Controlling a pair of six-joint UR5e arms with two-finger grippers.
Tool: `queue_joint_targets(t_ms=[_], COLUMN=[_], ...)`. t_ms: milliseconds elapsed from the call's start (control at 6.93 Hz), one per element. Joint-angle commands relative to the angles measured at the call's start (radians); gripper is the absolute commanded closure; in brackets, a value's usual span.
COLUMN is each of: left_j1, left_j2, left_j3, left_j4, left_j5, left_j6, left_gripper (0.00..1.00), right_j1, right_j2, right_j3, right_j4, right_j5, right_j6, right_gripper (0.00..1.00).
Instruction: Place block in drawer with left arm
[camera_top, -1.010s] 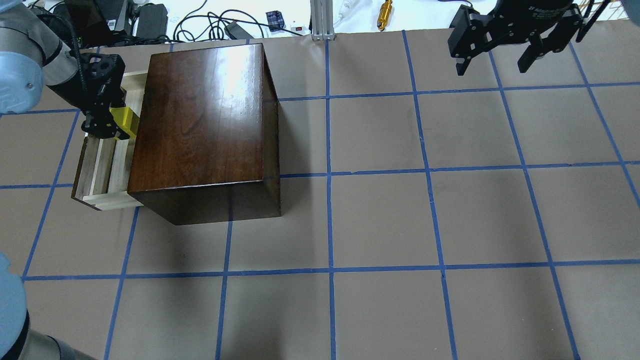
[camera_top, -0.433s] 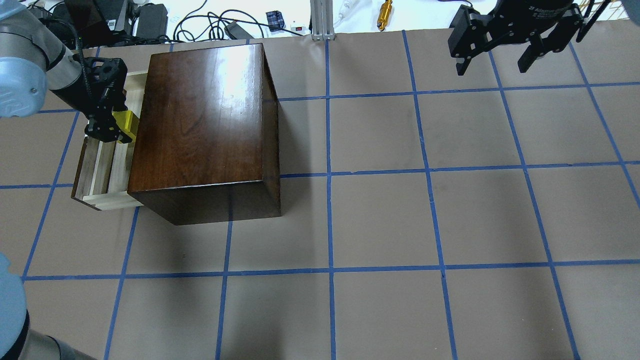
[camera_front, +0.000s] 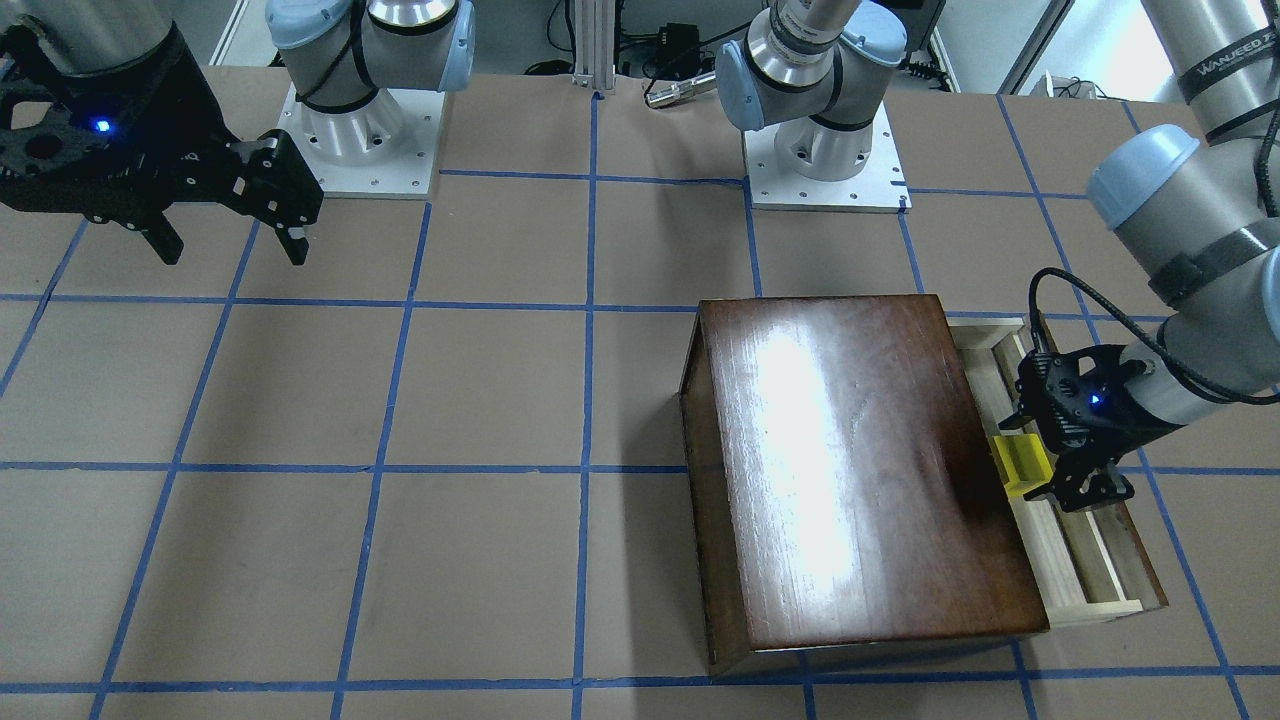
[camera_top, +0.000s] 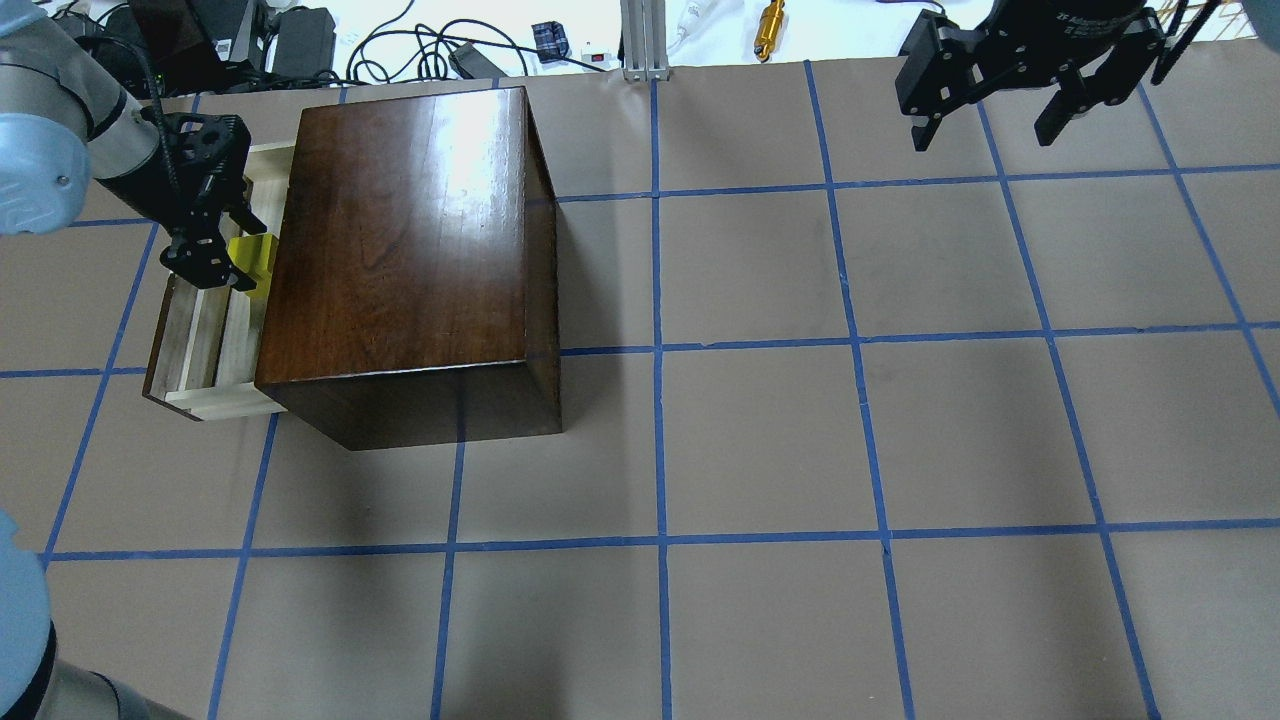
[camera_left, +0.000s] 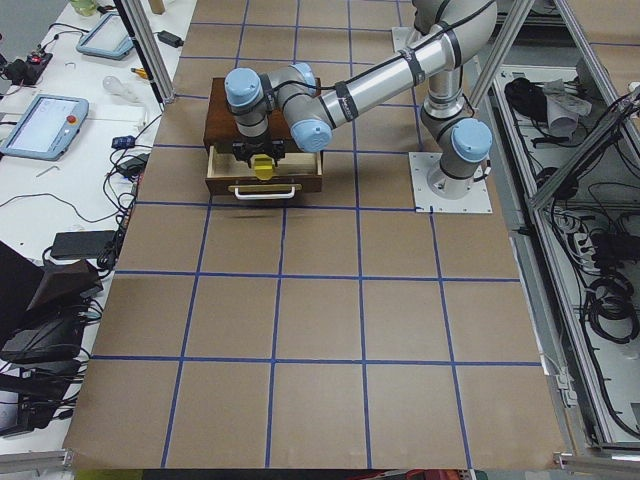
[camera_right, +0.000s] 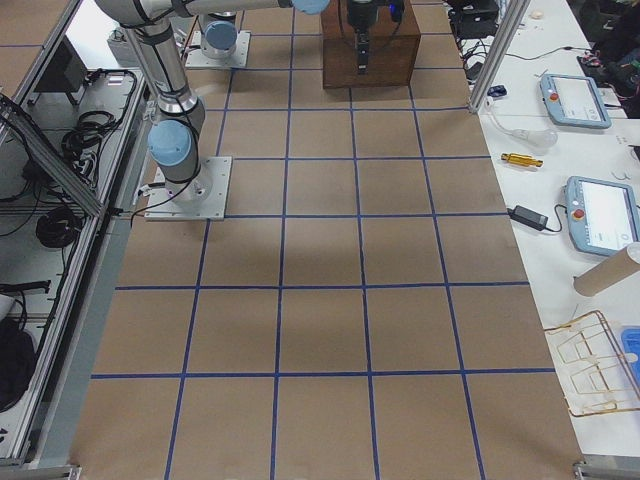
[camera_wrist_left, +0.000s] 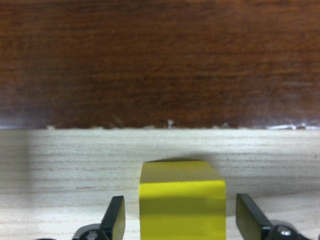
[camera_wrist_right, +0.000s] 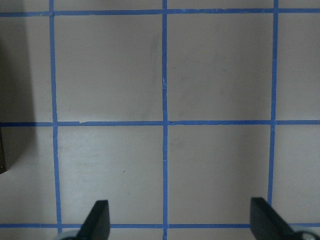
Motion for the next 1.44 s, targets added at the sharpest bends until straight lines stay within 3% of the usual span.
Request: queue_joint_targets(t_ms=[0, 577, 722, 866, 1299], left_j1=[0.002, -0.021, -0.034, -0.078, -0.202], left_j2=[0.048, 0.16, 0.156, 0.165, 0.193], left_j3=[0.024, 0.072, 0.083, 0.084, 0.084], left_j4=[-0.015, -0.063, -0.111, -0.12, -0.117], left_j5=[-0.009, -0.037, -0.037, -0.031, -0.008], left_j6=[-0.045, -0.552, -0.609, -0.76, -1.198], left_gripper=[0.21, 0.19, 0.08, 0.03, 0.0], right_j1=[0.0, 0.0, 0.0, 0.0, 0.0], right_j2=[-0.001, -0.001, -0.001, -0.001, 0.0], right_j3=[0.0, 0.0, 0.0, 0.0, 0.0], right_j4=[0.0, 0.0, 0.0, 0.0, 0.0], right_j5=[0.0, -0.002, 0.0, 0.0, 0.0], right_j6=[0.0, 0.0, 0.0, 0.0, 0.0], right_gripper=[0.0, 0.0, 0.0, 0.0, 0.0])
